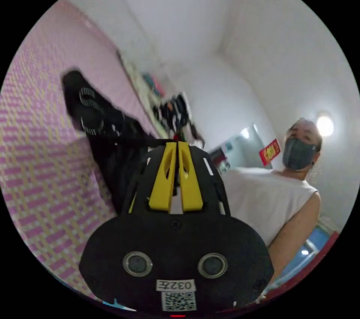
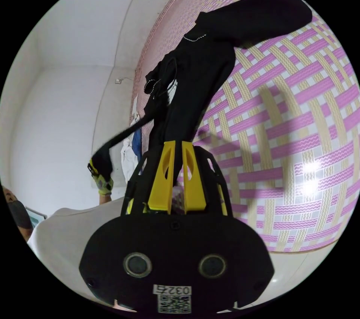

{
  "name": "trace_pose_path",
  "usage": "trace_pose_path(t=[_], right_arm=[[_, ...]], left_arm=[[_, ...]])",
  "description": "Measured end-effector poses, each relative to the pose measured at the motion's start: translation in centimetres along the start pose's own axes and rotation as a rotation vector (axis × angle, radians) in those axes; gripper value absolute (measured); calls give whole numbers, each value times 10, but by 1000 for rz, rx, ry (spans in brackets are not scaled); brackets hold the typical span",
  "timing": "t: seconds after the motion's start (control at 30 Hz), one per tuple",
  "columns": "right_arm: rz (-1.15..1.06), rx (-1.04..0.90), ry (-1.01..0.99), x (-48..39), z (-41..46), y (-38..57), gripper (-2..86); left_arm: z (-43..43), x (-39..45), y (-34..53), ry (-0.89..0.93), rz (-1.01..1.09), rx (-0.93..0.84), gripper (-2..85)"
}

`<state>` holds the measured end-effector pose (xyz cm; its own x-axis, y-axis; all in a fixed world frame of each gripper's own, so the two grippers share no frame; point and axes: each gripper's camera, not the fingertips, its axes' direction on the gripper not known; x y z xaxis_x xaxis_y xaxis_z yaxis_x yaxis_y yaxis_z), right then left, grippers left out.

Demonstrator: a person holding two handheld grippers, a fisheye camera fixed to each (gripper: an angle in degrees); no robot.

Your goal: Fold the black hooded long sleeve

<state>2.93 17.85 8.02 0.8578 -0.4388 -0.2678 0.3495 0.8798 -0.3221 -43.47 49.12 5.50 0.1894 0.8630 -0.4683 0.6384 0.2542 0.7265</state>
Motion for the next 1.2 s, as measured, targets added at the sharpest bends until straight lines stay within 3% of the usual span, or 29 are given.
trace_pose_path(t=[0.07, 0.1, 0.17, 0.23, 0.3, 0.43, 0.53, 0.67, 0.77, 0.83, 1.03, 1.13, 1.2], right_arm=[[-6, 16, -5, 1, -3, -1, 41], [-9, 19, -4, 1, -4, -2, 41], [-22, 34, 20, 1, -9, -2, 41], [-23, 40, 44, 6, -9, -3, 42], [-2, 35, 44, 14, -6, -4, 44], [39, 49, 57, 27, -4, -8, 51], [68, 57, 76, 36, -5, -18, 57], [70, 20, 69, 40, 0, -34, 58], [65, 18, 41, 38, 4, -40, 55], [47, 9, 31, 35, 7, -42, 54], [14, -26, 27, 38, 11, -40, 52], [15, -38, 20, 44, 11, -39, 52], [11, -44, 20, 47, 10, -40, 51]], left_arm=[[-125, 37, 0, -128, 97, 504, -10], [-157, 43, 10, -157, 91, 657, -10], [-251, 34, 68, -186, -12, 1147, -13], [-288, 8, 99, -276, -206, 1216, -14], [-293, -15, 119, -353, -350, 1148, -14], [-213, -70, 129, -419, -517, 674, 3], [-119, -107, 130, -347, -584, 324, 27], [2, -111, 102, -276, -518, -59, 42], [63, -110, 78, -405, -486, -342, 69], [86, -107, 69, -505, -438, -464, 79], [132, -97, 39, -623, -341, -609, 76], [141, -104, 31, -754, -328, -682, 33], [130, -112, 26, -747, -345, -677, 7]])
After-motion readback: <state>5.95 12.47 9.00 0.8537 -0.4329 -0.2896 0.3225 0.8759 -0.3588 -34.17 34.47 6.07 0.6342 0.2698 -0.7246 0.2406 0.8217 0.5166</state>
